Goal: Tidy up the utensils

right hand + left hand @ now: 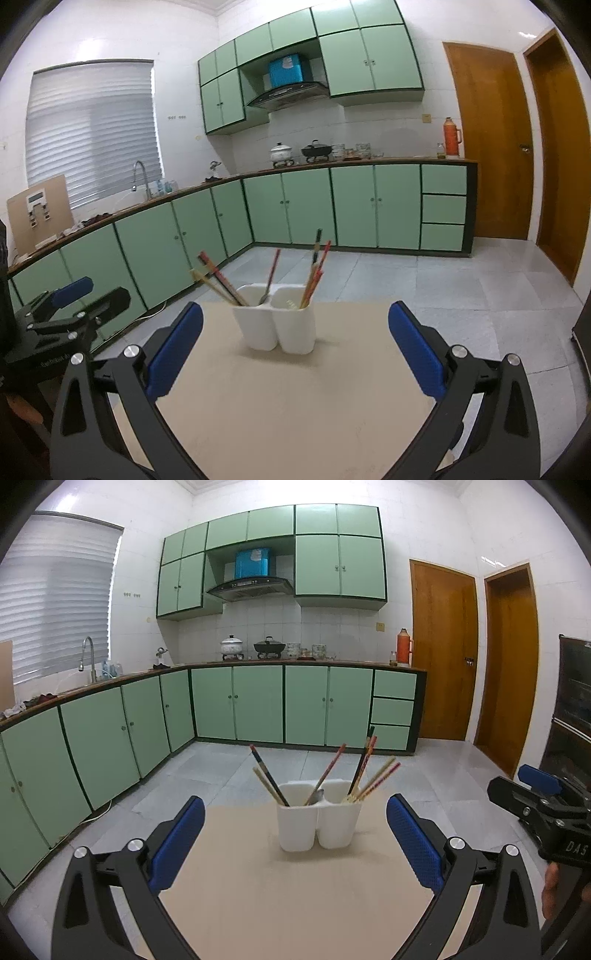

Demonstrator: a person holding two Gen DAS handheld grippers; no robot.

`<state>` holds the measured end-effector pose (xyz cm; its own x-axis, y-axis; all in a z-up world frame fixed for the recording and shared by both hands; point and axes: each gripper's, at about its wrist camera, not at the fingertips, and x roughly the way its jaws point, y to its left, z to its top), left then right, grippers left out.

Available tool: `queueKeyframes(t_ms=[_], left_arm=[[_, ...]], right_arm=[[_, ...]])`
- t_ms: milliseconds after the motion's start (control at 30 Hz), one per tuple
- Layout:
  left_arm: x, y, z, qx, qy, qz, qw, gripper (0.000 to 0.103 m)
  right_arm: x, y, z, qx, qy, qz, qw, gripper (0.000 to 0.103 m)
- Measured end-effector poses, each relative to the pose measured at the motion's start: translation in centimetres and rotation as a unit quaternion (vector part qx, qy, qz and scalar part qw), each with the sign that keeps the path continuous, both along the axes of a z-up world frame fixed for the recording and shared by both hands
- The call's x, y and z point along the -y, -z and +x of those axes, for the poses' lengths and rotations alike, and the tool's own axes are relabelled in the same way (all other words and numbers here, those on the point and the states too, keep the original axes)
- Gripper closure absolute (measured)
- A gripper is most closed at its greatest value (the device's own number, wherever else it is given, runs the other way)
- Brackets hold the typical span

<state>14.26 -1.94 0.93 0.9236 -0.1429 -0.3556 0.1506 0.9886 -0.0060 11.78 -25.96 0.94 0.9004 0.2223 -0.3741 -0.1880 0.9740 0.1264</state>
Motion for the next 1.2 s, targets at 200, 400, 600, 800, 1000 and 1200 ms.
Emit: queueKeyframes(t_ms=[200, 400, 600, 800, 1000, 1200], left_arm=[[-0.2, -0.2, -2.6, -0.001, 0.008, -0.003, 1.0000, 0.006], [-0.4, -0.6, -4.7, 0.014, 0.004, -0.005, 0.9999, 0.006], [-0.5, -1.3, -6.5, 0.028, 0.004, -0.003, 0.9996, 0.006], [-0.7, -1.6, -7.8, 0.034, 0.006, -0.005, 0.9994, 0.006], [-1.0, -2.0, -8.2, 0.034, 0.003, -0.013, 0.9993, 0.006], [-1.3, -2.2, -8.8, 0.039, -0.001, -0.016, 0.9991, 0.006]], right_arm=[[-1.2, -0.4, -2.0, -0.001, -0.014, -0.008, 1.000, 0.006], [-1.8, -1.2, -3.7, 0.007, -0.028, -0.014, 0.999, 0.006], [-2.5, -2.0, -5.1, 0.016, -0.033, -0.018, 0.999, 0.006], [-3.0, -2.8, -5.9, 0.024, -0.036, -0.024, 0.999, 0.006], [-3.4, -3.2, -6.5, 0.030, -0.038, -0.027, 0.998, 0.006], [-3.7, -3.5, -6.9, 0.034, -0.040, -0.030, 0.998, 0.006]])
